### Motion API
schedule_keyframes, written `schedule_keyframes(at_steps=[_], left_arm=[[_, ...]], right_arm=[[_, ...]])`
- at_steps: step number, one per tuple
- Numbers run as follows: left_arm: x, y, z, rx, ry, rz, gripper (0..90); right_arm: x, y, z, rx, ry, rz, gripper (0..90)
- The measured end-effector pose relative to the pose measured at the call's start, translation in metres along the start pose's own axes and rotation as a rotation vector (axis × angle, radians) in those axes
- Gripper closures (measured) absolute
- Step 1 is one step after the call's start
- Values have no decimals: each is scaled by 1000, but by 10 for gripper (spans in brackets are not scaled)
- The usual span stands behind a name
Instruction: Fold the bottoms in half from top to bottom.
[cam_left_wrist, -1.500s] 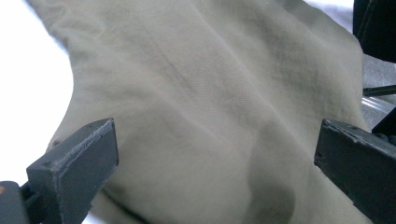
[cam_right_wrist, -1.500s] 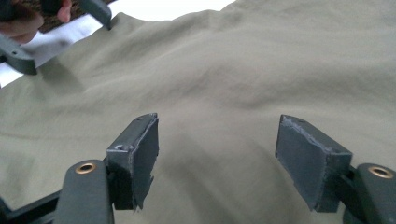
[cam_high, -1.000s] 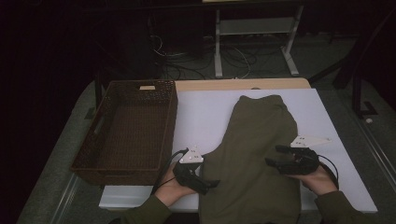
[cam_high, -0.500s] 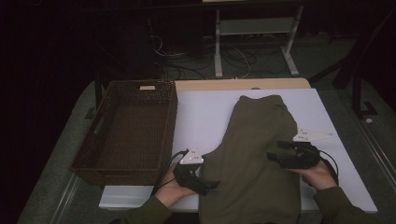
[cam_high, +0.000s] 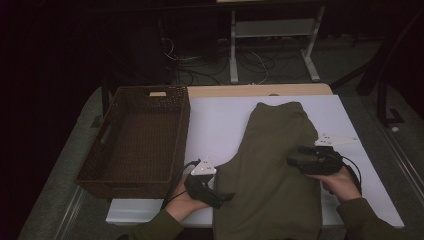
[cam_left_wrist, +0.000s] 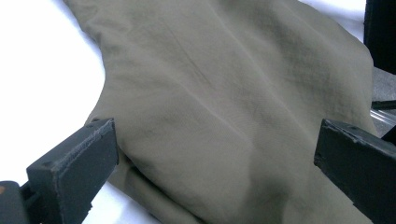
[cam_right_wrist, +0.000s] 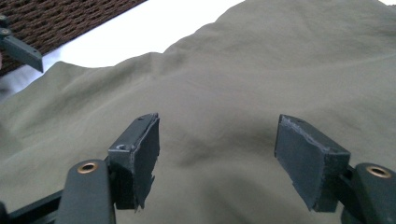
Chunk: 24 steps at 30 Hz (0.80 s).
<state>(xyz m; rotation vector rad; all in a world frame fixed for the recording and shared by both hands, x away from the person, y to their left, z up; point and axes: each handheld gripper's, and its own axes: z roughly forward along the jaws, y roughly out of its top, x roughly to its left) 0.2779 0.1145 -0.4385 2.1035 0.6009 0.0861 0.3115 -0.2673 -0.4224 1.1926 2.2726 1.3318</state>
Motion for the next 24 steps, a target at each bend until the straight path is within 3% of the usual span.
schedule_keyframes(at_steps=[24], left_arm=[[0, 0, -1, -8, 9, -8, 0]], right_arm=[[-32, 15, 9, -29, -52, 49, 309]])
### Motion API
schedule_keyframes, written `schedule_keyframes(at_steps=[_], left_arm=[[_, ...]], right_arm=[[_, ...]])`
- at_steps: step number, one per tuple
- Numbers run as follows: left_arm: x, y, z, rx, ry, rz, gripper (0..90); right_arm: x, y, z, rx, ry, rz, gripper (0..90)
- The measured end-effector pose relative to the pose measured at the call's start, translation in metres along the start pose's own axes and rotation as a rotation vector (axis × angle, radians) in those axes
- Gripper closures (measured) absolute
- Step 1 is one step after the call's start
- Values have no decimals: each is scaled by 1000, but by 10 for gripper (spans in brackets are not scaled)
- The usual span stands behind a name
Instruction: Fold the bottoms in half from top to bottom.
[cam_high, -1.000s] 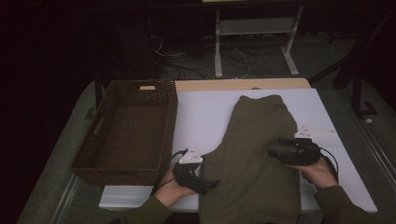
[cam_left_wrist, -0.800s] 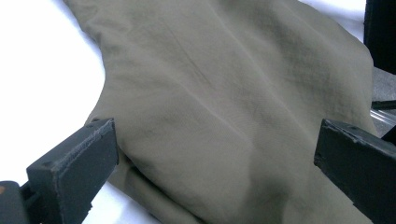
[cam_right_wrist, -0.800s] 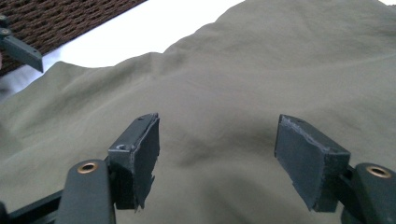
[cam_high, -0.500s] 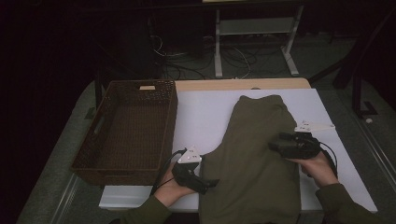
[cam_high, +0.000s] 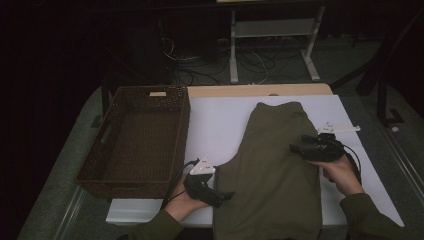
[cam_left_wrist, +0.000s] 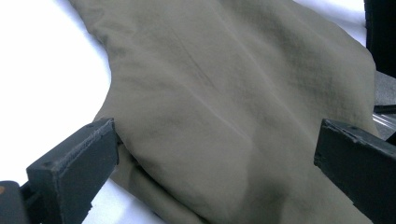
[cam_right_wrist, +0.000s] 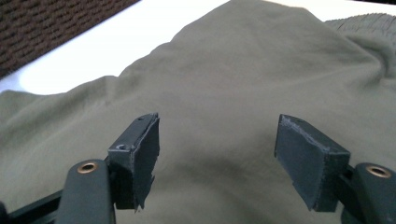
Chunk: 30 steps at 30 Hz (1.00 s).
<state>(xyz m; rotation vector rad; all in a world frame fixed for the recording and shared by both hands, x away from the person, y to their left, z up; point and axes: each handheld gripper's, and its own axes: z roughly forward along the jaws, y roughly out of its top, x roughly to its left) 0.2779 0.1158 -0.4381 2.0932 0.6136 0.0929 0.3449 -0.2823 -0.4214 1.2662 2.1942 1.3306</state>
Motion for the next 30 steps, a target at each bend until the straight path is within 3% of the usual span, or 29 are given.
schedule_keyframes(at_steps=[30], left_arm=[[0, -1, -1, -1, 7, -7, 0]], right_arm=[[-28, 22, 12, -27, -84, 26, 310]])
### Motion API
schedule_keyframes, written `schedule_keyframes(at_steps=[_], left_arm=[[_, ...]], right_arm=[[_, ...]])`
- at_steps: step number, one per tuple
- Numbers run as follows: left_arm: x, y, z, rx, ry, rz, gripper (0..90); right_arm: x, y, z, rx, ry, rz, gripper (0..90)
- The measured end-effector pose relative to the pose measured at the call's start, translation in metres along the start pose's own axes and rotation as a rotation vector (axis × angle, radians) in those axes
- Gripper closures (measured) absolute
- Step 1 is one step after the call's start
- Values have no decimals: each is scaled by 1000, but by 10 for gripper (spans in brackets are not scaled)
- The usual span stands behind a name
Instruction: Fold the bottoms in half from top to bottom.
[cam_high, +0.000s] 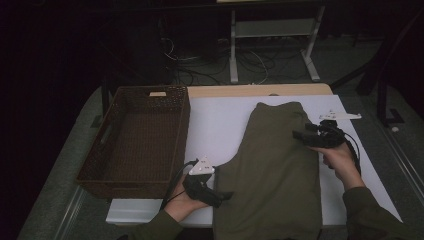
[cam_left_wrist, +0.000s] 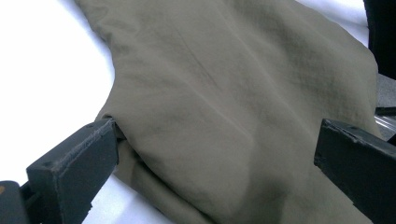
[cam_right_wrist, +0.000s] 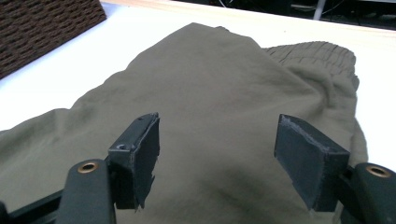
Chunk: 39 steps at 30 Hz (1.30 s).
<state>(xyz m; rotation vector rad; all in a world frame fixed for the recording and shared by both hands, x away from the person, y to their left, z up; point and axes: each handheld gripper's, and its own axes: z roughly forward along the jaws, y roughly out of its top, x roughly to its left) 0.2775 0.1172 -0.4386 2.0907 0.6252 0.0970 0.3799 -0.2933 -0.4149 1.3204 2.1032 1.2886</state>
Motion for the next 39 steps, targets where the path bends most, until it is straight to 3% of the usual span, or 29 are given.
schedule_keyframes(at_steps=[16, 26, 33, 39], left_arm=[[-1, 0, 3, 0, -3, -3, 0], [-1, 1, 5, -8, -1, -13, 0], [0, 3, 7, -18, 4, -14, 0], [-1, 6, 13, -21, 12, -17, 0]], right_arm=[[-23, 15, 15, -36, -52, 53, 310], [-38, 18, 22, -22, -106, 71, 314], [-47, 17, 34, 1, -110, 82, 314], [-52, 21, 39, -9, -100, 83, 314]])
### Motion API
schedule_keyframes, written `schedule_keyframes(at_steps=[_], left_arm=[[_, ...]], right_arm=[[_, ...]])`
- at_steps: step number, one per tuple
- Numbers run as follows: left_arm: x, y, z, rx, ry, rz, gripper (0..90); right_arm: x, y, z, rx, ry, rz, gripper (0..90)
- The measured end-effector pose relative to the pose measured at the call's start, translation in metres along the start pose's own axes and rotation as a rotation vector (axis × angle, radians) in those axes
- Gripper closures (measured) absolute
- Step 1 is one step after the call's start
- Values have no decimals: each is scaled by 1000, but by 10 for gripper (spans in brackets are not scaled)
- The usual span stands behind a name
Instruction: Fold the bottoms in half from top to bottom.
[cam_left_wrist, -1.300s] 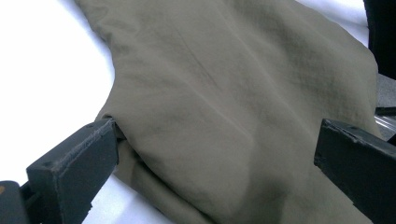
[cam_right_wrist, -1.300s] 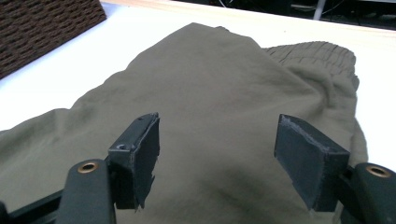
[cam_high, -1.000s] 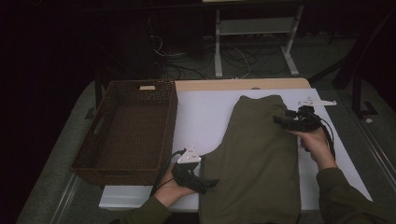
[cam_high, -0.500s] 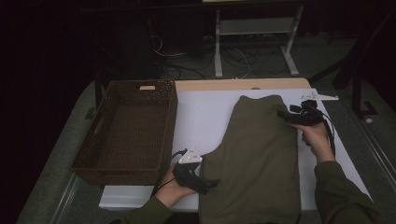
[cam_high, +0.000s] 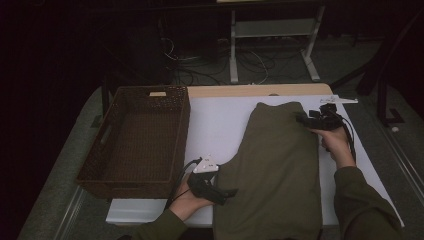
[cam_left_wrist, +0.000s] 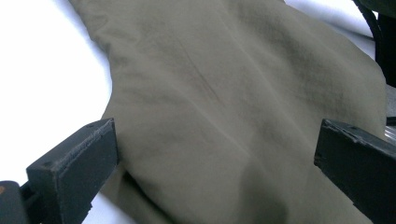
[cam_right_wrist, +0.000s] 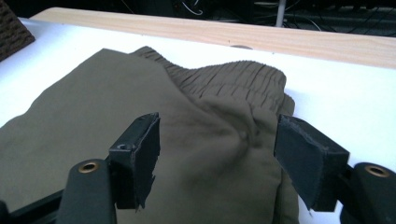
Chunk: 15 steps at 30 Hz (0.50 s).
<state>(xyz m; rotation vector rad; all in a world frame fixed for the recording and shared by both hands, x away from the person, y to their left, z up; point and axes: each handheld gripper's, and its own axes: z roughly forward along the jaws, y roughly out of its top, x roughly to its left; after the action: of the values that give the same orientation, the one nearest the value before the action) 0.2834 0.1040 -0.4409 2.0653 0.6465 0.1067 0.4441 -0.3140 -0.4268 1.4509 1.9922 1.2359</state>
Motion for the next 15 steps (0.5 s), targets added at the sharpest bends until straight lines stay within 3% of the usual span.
schedule_keyframes(at_steps=[8, 15], left_arm=[[1, 13, 9, -27, 21, -4, 0], [5, 25, 17, -32, 41, 1, 0]], right_arm=[[-3, 1, 9, 17, 13, -11, 314], [-4, 0, 5, 18, 12, -7, 313]])
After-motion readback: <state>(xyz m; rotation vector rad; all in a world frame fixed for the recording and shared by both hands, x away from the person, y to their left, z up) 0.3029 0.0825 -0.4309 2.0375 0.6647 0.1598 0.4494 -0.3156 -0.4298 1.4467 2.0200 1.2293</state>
